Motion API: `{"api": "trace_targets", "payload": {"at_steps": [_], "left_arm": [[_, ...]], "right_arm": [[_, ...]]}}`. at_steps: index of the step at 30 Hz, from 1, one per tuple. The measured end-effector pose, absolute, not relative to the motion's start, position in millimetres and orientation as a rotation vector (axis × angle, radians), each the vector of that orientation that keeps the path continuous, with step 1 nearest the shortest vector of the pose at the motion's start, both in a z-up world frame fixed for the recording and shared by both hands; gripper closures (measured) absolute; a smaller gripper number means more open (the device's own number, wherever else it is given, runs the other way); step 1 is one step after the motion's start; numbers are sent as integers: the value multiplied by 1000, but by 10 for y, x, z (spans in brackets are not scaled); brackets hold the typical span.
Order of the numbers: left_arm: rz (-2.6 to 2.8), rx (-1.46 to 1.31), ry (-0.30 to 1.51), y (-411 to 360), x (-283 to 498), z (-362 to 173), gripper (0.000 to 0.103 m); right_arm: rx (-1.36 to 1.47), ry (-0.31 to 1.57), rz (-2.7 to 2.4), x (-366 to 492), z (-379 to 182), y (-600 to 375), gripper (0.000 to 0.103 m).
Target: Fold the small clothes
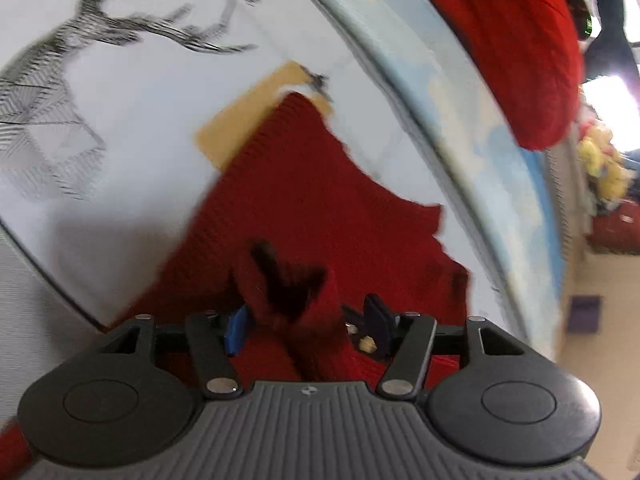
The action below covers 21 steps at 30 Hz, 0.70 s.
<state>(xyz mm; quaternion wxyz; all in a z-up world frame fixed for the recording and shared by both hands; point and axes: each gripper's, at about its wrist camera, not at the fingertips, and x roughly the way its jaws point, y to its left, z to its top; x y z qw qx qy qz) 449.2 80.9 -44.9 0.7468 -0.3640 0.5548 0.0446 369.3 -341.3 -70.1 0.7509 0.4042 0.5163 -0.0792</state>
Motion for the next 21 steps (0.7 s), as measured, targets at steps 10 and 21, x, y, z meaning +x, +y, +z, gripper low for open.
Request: {"api": "trace_targets", "payload": {"at_steps": [10, 21], "left_arm": [[-54, -581, 1000, 697, 4293, 308, 96], [17, -403, 1062, 770, 4318, 192, 83]], "right_arm": [[724, 970, -267, 3694, -404, -3403, 61], [738, 963, -397, 3759, -678, -3731, 64]]}}
